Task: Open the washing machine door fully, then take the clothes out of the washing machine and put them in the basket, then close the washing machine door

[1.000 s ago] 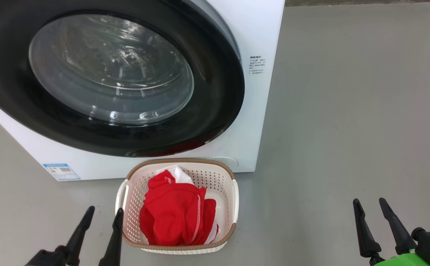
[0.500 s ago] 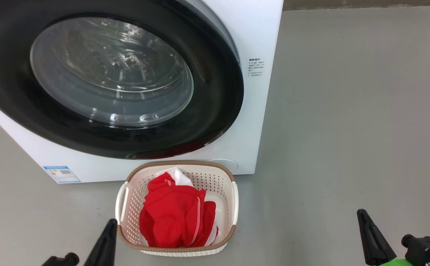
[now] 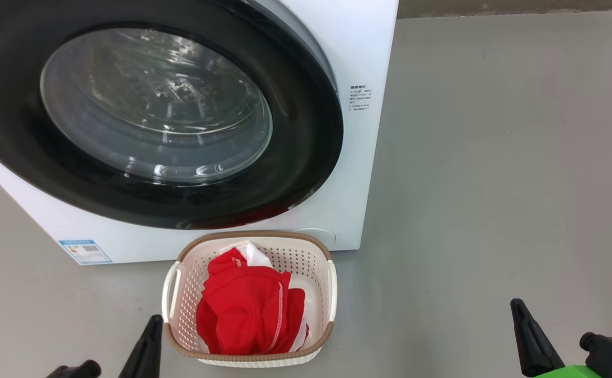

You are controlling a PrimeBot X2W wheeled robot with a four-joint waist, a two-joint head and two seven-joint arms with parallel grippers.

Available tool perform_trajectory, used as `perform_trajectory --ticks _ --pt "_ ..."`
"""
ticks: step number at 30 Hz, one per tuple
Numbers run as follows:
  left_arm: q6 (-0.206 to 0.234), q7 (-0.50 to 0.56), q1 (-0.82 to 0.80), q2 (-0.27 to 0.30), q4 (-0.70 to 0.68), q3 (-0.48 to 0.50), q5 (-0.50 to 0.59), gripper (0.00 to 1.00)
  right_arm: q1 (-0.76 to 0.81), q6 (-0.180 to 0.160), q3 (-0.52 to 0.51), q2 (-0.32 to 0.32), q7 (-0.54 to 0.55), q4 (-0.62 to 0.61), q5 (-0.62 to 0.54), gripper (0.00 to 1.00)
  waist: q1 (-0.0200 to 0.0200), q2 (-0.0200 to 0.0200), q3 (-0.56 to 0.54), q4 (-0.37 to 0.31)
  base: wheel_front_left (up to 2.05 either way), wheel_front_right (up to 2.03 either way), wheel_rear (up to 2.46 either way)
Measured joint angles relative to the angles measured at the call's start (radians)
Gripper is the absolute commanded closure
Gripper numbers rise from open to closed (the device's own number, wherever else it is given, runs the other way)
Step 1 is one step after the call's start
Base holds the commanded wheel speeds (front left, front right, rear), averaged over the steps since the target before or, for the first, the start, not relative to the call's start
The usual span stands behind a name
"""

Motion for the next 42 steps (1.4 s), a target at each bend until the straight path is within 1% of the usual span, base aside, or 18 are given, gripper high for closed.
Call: perform_trajectory --ticks 42 --pt "0.000 0.108 -0.016 -0.020 0.012 0.042 -0.425 1.00 -0.051 0.000 -0.021 -0.001 0.114 0.000 0.416 1.00 -0.0001 0.0000 -0.022 -0.025 0.00 0.00 0.00"
